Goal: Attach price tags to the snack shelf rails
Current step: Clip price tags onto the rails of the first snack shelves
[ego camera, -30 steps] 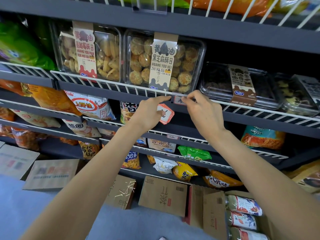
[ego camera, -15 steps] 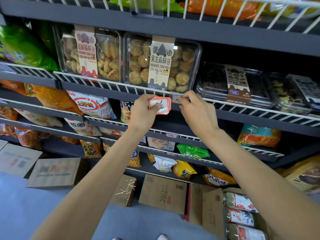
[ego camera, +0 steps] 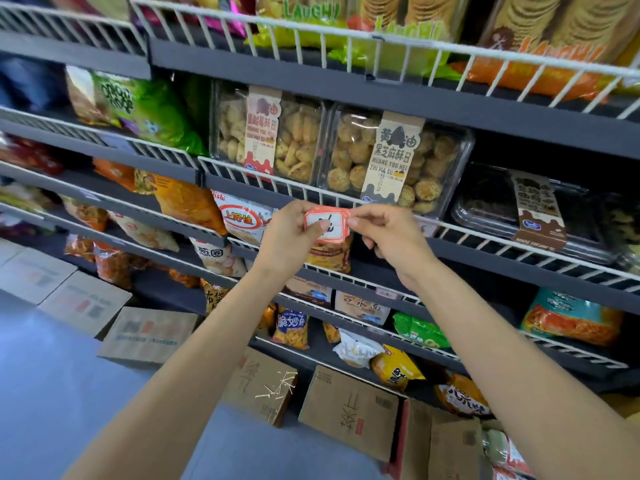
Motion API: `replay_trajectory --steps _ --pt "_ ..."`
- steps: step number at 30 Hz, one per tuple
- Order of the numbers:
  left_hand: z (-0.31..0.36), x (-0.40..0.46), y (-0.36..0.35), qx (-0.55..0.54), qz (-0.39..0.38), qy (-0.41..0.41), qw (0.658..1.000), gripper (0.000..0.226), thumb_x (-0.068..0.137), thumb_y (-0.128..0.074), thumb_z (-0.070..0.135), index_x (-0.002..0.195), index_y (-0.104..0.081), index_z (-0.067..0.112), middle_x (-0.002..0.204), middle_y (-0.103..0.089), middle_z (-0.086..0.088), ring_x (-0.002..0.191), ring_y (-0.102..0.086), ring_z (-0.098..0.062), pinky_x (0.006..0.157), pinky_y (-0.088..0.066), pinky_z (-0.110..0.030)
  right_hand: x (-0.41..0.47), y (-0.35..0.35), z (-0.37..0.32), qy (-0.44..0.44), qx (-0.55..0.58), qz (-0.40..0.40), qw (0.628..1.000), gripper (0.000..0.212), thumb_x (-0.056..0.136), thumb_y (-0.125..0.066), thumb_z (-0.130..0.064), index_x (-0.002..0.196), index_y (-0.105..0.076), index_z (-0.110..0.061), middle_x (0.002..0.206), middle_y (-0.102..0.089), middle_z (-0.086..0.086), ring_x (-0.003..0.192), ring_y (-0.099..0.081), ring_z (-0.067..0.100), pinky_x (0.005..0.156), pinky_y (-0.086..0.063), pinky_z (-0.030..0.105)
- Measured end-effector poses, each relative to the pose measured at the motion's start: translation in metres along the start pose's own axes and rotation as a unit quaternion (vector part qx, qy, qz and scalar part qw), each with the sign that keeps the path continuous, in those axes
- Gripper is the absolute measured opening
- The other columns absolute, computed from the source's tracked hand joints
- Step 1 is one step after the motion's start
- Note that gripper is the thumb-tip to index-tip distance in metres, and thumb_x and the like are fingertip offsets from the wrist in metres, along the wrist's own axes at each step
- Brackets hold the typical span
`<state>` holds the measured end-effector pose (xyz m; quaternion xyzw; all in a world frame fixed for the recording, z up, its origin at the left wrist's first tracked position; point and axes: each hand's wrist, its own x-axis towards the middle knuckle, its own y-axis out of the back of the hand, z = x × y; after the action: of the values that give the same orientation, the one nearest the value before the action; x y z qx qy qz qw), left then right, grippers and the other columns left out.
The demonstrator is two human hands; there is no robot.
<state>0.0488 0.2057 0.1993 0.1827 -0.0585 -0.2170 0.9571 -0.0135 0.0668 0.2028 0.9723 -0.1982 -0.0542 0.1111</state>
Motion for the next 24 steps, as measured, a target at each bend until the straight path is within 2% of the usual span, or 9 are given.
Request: replay_trajectory --steps 2,4,7,9,12,15,18,22,24 --pt "-0.007 -0.002 0.025 0.011 0.018 0.0 1.0 0.025 0.091 -0.058 0.015 0.114 -0.055 0.007 0.103 -0.066 -0.003 0.094 -0.063 -0.015 0.079 -0.051 -0.021 0.005 -0.027 -0.01 -0.001 -0.001 -0.003 1.0 0.011 0.09 -0.058 -0.008 0.092 -0.068 -0.014 0.053 -0.055 -0.014 0.044 -0.04 0.0 0.039 -0.029 0.007" --pt "-0.017 -0.002 0.054 0.005 0.039 0.004 0.999 0.024 0.091 -0.058 0.015 0.113 -0.055 0.006 0.103 -0.068 -0.007 0.091 -0.065 -0.018 0.081 -0.054 -0.03 0.01 -0.059 -0.022 0.005 0.006 -0.01 1.0 0.01 0.09 -0.058 -0.007 0.094 -0.067 -0.007 0.057 -0.053 -0.007 0.04 -0.041 -0.001 0.04 -0.029 0.007" --pt "-0.031 -0.003 0.103 0.001 0.066 0.011 0.998 0.023 0.091 -0.057 0.012 0.113 -0.056 0.004 0.102 -0.068 -0.009 0.089 -0.066 -0.019 0.077 -0.056 -0.028 0.018 -0.108 -0.04 0.028 0.007 -0.025 0.999 0.012 0.089 -0.059 -0.004 0.097 -0.067 0.001 0.062 -0.054 -0.004 0.04 -0.044 -0.005 0.044 -0.033 0.007" --pt "-0.042 -0.002 0.137 0.003 0.08 0.007 0.997 0.021 0.09 -0.058 0.011 0.11 -0.058 0.005 0.102 -0.068 -0.012 0.092 -0.066 -0.024 0.083 -0.054 -0.038 0.023 -0.142 -0.052 0.043 0.005 -0.034 0.999 0.01 0.089 -0.059 -0.003 0.095 -0.067 0.0 0.065 -0.056 -0.004 0.046 -0.049 -0.007 0.047 -0.036 0.006" --pt "-0.059 0.004 0.19 0.012 0.083 0.007 0.996 0.023 0.089 -0.059 0.013 0.111 -0.059 0.005 0.102 -0.068 -0.013 0.095 -0.065 -0.026 0.088 -0.051 -0.046 0.031 -0.193 -0.069 0.045 -0.001 -0.033 0.998 0.006 0.088 -0.061 -0.007 0.091 -0.067 -0.008 0.073 -0.061 -0.001 0.063 -0.054 0.0 0.055 -0.041 0.008" --pt "-0.078 0.011 0.242 0.047 0.076 0.002 0.996 0.03 0.088 -0.059 0.025 0.114 -0.058 0.009 0.101 -0.068 -0.01 0.096 -0.063 -0.028 0.085 -0.051 -0.049 0.039 -0.242 -0.084 0.041 -0.004 -0.02 0.999 0.007 0.086 -0.064 -0.009 0.091 -0.068 -0.006 0.069 -0.059 -0.002 0.053 -0.049 -0.003 0.047 -0.036 0.007" --pt "-0.095 0.019 0.288 0.049 0.081 0.004 0.995 0.028 0.089 -0.058 0.024 0.114 -0.057 0.011 0.098 -0.068 -0.009 0.089 -0.063 -0.027 0.08 -0.053 -0.049 0.048 -0.289 -0.099 0.048 0.0 -0.013 0.999 0.002 0.085 -0.066 -0.01 0.086 -0.067 -0.008 0.063 -0.055 -0.004 0.041 -0.045 -0.006 0.041 -0.033 0.009" --pt "-0.113 0.033 0.333 0.05 0.086 -0.007 0.995 0.024 0.09 -0.058 0.022 0.112 -0.058 0.013 0.098 -0.069 -0.007 0.088 -0.065 -0.025 0.079 -0.054 -0.047 0.06 -0.336 -0.111 0.049 0.003 0.001 0.999 0.007 0.086 -0.065 -0.009 0.08 -0.065 -0.013 0.06 -0.054 -0.008 0.041 -0.045 -0.006 0.041 -0.032 0.008" --pt "-0.122 0.041 0.345 0.048 0.086 -0.005 0.995 0.023 0.089 -0.059 0.021 0.111 -0.059 0.014 0.099 -0.069 -0.007 0.09 -0.065 -0.025 0.08 -0.054 -0.047 0.067 -0.35 -0.115 0.056 -0.01 -0.008 0.998 0.009 0.087 -0.063 -0.008 0.081 -0.064 -0.015 0.065 -0.057 -0.007 0.043 -0.045 -0.005 0.045 -0.035 0.009"
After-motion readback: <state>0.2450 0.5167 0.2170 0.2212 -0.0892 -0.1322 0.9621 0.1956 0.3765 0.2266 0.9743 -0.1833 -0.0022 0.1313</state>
